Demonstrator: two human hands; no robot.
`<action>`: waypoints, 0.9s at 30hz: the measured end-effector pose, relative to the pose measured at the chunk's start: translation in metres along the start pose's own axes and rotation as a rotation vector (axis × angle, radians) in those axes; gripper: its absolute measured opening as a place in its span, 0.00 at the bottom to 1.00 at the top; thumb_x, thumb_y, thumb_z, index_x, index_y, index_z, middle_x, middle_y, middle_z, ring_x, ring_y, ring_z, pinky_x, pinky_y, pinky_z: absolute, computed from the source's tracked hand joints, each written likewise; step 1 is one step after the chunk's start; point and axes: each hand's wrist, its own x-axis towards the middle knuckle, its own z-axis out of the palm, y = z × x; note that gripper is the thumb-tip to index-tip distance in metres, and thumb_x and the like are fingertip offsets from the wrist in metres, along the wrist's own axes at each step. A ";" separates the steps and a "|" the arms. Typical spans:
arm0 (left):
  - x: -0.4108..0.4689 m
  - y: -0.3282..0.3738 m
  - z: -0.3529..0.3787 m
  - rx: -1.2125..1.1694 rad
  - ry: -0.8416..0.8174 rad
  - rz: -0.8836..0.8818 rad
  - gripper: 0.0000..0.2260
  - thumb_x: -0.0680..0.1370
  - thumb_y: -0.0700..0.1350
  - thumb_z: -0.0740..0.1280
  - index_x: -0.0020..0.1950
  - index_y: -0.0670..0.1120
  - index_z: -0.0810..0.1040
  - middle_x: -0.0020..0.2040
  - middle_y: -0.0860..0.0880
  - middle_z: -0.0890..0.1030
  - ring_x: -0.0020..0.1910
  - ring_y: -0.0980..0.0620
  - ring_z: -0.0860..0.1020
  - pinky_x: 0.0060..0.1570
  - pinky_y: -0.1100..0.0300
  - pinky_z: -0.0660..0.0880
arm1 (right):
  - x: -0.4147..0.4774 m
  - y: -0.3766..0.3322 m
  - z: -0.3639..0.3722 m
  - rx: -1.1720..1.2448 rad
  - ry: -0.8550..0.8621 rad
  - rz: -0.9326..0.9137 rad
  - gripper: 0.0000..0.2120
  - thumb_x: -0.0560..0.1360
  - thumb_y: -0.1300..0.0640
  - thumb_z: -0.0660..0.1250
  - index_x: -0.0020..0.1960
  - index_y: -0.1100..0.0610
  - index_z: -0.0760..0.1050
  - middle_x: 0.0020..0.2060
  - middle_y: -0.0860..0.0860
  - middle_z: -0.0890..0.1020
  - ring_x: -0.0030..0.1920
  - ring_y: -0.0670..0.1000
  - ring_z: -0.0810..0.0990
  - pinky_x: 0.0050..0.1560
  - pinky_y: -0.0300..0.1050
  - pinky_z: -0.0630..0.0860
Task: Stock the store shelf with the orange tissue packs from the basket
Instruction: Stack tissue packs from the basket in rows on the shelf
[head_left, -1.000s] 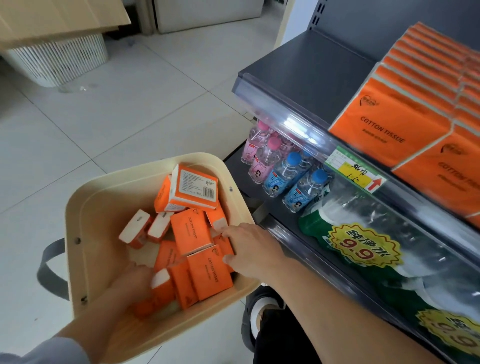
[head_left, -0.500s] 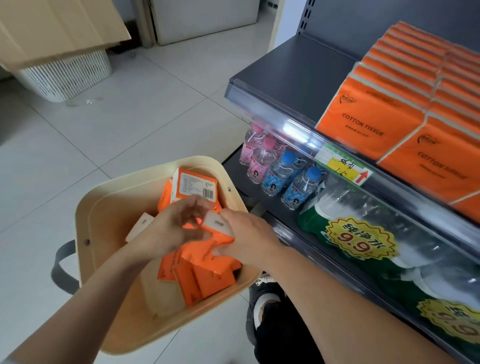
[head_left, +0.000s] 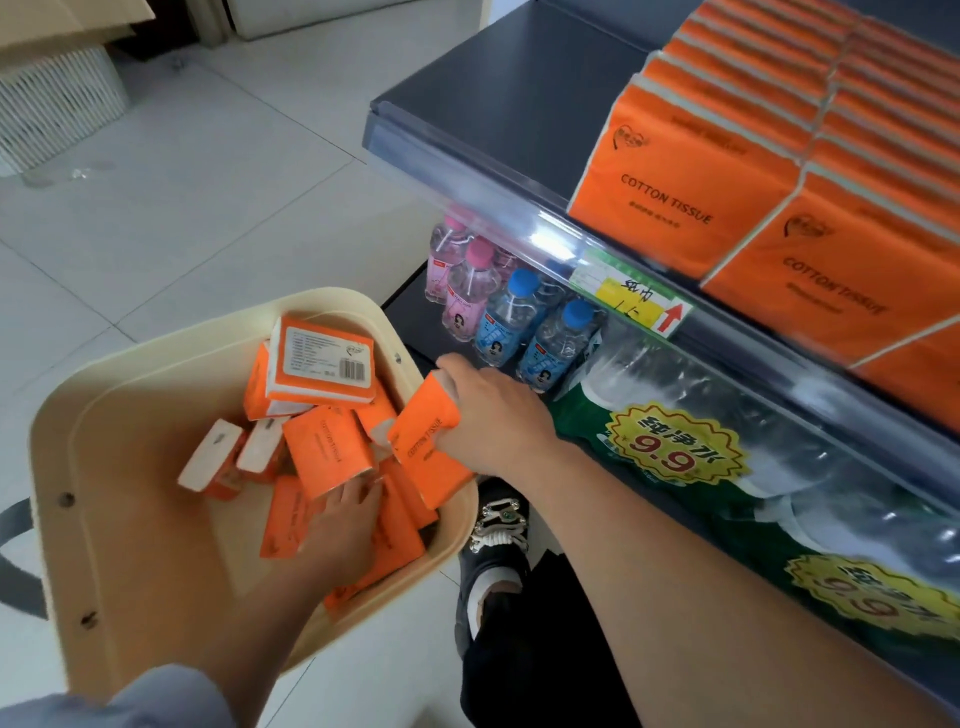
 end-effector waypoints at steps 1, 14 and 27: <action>-0.001 0.003 0.000 0.023 0.006 -0.027 0.34 0.76 0.43 0.59 0.78 0.49 0.47 0.77 0.47 0.50 0.75 0.43 0.55 0.71 0.48 0.59 | 0.001 0.000 -0.001 0.007 0.001 0.003 0.26 0.72 0.54 0.70 0.66 0.49 0.62 0.49 0.52 0.74 0.51 0.57 0.77 0.44 0.47 0.69; 0.003 0.001 -0.030 0.002 0.046 -0.122 0.36 0.69 0.58 0.72 0.73 0.60 0.59 0.69 0.51 0.67 0.65 0.47 0.70 0.60 0.50 0.71 | 0.003 0.004 -0.009 0.043 0.039 0.039 0.16 0.72 0.50 0.69 0.56 0.52 0.68 0.47 0.50 0.76 0.48 0.55 0.76 0.42 0.46 0.69; -0.077 0.019 -0.137 -0.402 0.392 -0.029 0.15 0.72 0.48 0.73 0.56 0.57 0.73 0.51 0.52 0.76 0.46 0.51 0.75 0.43 0.57 0.72 | -0.043 0.012 -0.071 0.390 0.193 0.111 0.26 0.70 0.52 0.75 0.64 0.51 0.68 0.52 0.48 0.75 0.56 0.52 0.76 0.54 0.49 0.74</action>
